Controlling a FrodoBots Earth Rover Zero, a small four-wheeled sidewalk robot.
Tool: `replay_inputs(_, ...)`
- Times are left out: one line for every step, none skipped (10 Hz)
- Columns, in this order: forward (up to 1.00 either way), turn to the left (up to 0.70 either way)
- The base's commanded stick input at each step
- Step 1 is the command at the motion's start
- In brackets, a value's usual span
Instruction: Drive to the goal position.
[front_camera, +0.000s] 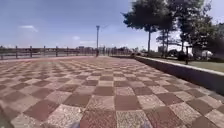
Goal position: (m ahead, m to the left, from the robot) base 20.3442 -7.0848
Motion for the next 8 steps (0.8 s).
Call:
replay_inputs(0.70, 0.00)
replay_inputs(0.70, 0.00)
replay_inputs(0.70, 0.15)
replay_inputs(0.70, 0.34)
replay_inputs(0.70, 0.00)
replay_inputs(0.70, 0.00)
replay_inputs(0.70, 0.00)
replay_inputs(0.70, 0.00)
